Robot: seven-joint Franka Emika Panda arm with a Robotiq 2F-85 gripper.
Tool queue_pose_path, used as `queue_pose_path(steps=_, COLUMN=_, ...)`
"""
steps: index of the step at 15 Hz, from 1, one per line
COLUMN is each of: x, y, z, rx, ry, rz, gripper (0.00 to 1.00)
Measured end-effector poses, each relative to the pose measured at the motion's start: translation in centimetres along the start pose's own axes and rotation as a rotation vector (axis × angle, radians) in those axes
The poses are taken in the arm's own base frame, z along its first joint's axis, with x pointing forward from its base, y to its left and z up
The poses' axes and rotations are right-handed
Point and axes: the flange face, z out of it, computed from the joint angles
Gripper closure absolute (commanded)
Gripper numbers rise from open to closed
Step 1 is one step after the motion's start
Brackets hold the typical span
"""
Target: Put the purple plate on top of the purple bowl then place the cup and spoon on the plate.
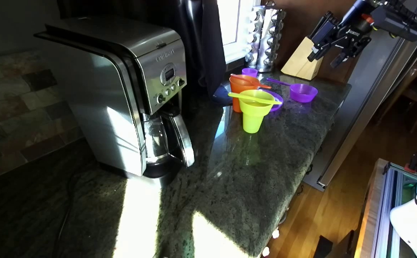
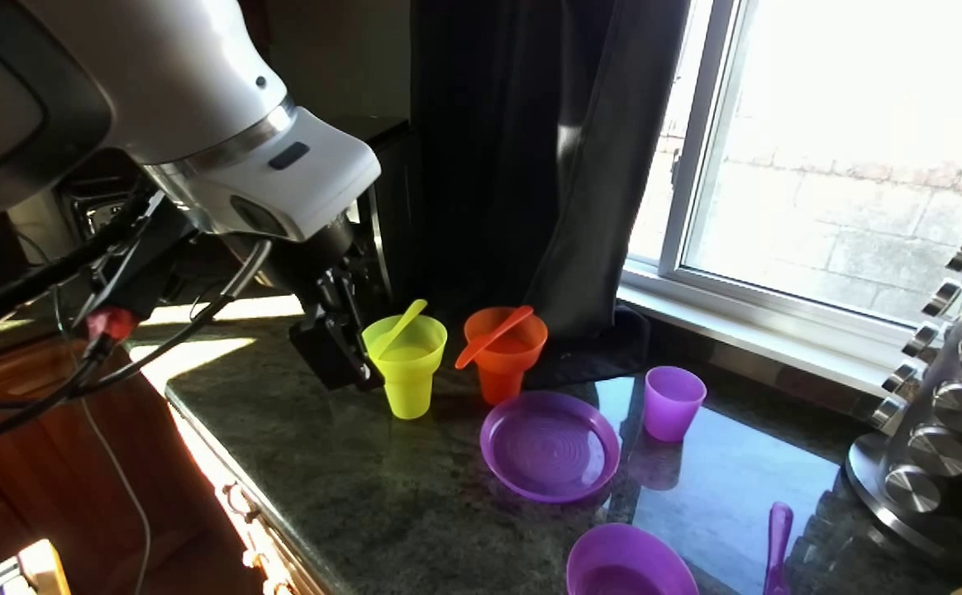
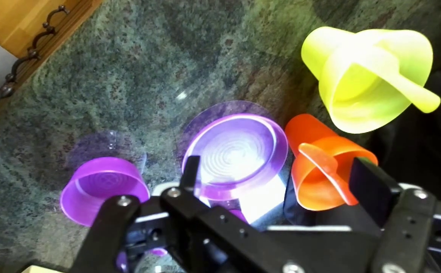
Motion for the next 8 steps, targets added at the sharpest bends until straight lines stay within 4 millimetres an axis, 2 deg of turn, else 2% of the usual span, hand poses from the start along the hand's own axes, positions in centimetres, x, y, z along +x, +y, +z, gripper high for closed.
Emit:
queue_pose_path(steps=5, x=0.3, y=0.1, z=-0.1, rx=0.001, ry=0.007, rz=0.028, gripper=0.0)
queue_pose_path(steps=8, x=2.5, y=1.5, z=0.2, rx=-0.019, ry=0.032, rz=0.168, gripper=0.0)
